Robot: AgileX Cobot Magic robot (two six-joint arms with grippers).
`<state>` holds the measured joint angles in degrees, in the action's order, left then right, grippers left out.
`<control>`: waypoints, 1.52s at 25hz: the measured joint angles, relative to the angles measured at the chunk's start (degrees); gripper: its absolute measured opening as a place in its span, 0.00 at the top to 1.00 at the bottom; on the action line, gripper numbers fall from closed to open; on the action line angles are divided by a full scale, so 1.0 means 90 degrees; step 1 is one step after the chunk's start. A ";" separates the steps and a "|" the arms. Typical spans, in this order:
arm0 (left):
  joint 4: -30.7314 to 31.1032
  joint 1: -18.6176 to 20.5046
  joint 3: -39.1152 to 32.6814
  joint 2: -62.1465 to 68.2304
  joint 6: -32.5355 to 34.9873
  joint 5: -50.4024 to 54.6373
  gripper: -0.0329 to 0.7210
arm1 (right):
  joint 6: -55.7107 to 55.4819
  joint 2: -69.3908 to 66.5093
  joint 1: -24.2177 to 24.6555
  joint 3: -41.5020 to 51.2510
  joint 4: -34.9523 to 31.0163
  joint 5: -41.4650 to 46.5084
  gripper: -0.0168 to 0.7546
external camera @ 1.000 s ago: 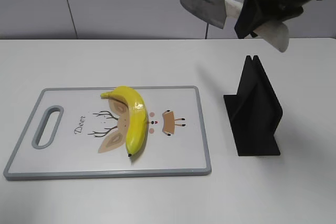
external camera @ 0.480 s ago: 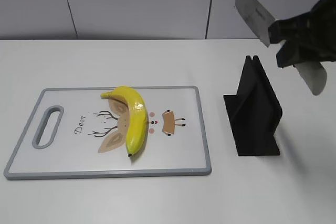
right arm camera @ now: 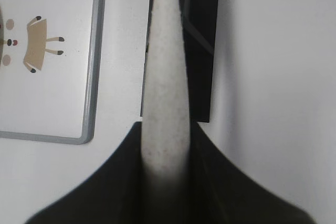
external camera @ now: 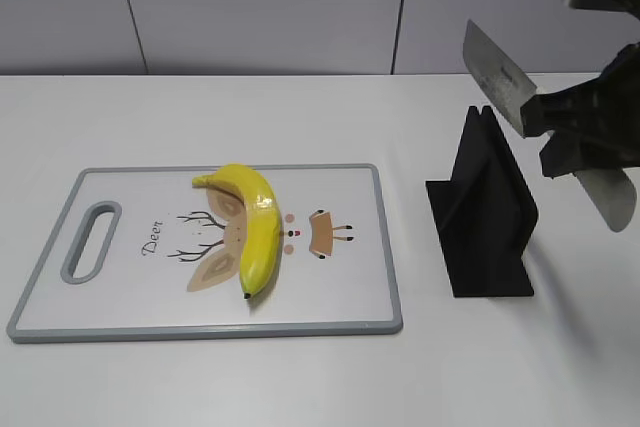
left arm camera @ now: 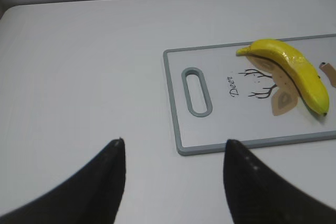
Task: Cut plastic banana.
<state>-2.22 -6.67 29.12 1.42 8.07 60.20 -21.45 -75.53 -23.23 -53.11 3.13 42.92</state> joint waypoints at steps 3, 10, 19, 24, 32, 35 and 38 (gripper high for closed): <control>0.0006 0.0000 0.0000 0.0000 0.0000 -0.0014 0.20 | -0.0021 0.0000 0.0000 0.0030 0.0000 0.0006 0.77; 0.0006 0.0000 0.0000 0.0000 0.0000 -0.0021 0.23 | -0.0085 0.0000 0.0000 0.0030 0.0000 0.0006 0.77; 0.0018 0.0000 0.0000 0.0000 0.0000 -0.0026 0.27 | -0.0092 -0.0424 0.0000 0.0325 -0.0073 -0.0075 0.77; 0.0022 0.0000 0.0000 0.0000 0.0000 -0.0026 0.27 | -0.0106 -0.0519 0.0000 0.0380 -0.0348 -0.0020 0.77; 0.0022 0.0000 0.0000 0.0000 0.0000 -0.0026 0.27 | -0.0092 -0.0519 0.0000 0.0380 -0.0507 0.0306 0.77; 0.0022 0.0000 0.0000 0.0000 0.0000 -0.0026 0.27 | -0.0087 -0.0519 0.0000 0.0380 -0.0508 0.0330 0.76; 0.0022 0.0000 0.0000 0.0000 0.0000 -0.0026 0.27 | -0.0087 -0.0519 0.0000 0.0380 -0.0515 0.0401 0.60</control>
<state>-2.02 -6.67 29.12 1.42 8.07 59.97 -22.23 -80.20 -23.23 -49.68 -1.50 46.53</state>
